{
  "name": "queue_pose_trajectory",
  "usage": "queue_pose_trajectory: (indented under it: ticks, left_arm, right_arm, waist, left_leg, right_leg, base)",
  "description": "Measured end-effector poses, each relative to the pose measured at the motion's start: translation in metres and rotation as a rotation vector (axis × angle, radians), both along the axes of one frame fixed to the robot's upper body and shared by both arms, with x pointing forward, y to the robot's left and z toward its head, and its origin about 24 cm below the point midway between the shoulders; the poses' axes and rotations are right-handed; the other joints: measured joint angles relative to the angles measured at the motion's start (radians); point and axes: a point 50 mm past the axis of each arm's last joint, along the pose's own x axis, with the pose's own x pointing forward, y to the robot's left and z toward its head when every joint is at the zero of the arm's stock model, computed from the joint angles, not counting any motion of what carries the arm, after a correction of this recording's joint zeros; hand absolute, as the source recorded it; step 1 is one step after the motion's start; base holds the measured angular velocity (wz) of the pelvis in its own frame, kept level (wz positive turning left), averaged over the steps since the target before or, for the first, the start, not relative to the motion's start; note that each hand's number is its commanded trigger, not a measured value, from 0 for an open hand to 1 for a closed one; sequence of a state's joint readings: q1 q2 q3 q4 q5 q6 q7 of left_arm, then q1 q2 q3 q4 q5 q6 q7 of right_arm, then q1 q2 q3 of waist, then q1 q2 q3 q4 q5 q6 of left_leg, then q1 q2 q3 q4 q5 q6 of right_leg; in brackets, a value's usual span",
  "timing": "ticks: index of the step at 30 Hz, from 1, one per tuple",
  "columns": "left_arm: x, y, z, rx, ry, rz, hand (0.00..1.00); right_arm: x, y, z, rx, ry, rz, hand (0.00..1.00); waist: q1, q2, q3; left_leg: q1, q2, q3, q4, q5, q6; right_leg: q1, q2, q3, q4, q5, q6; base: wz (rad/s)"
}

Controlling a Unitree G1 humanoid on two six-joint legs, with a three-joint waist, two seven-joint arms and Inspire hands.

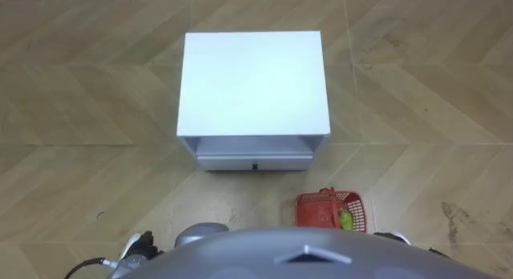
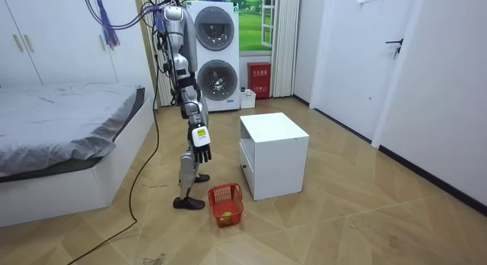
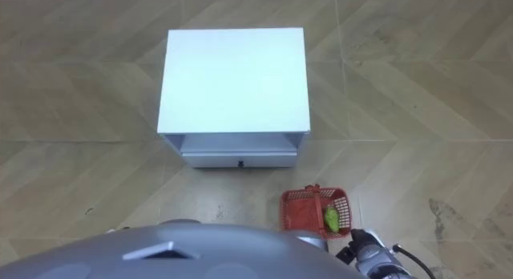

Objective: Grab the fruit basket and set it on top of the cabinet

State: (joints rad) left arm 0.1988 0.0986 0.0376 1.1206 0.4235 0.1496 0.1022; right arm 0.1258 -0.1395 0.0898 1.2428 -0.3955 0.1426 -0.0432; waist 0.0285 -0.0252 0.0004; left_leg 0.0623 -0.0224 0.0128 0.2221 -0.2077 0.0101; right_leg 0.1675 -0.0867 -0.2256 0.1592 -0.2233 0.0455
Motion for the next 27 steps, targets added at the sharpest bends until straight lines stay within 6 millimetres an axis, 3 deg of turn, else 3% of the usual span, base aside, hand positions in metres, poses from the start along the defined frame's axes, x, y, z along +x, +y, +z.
queue_pose_trajectory:
  ticks: [7,14,27]
  left_arm:
    - [-0.004,-0.002,-0.001,-0.004,0.011,0.007,0.00]
    - [-0.012,-0.001,-0.001,-0.009,0.025,0.068,0.00]
    - [-0.007,-0.001,0.000,-0.009,0.007,0.080,0.00]
  right_arm:
    - [-0.007,0.000,0.000,0.002,0.018,-0.029,0.00]
    - [-0.007,-0.002,0.000,0.003,0.010,-0.076,0.00]
    - [-0.008,-0.001,0.000,0.008,0.006,-0.099,0.00]
  waist:
    - [0.003,0.002,0.0029]
    - [-0.001,-0.004,-0.0014]
    - [-0.003,0.003,0.0019]
  left_leg:
    - [-0.001,-0.001,0.000,0.002,-0.009,0.002]
    - [0.000,-0.003,-0.004,0.003,-0.009,0.002]
    - [-0.004,-0.006,-0.003,0.006,-0.011,0.005]
  right_leg:
    - [0.006,0.001,0.003,-0.005,-0.001,0.000]
    - [0.007,0.000,0.003,-0.007,-0.003,0.003]
    - [0.007,-0.003,0.004,-0.006,-0.007,0.005]
  base:
    - [-0.01]
    - [0.02]
    - [0.00]
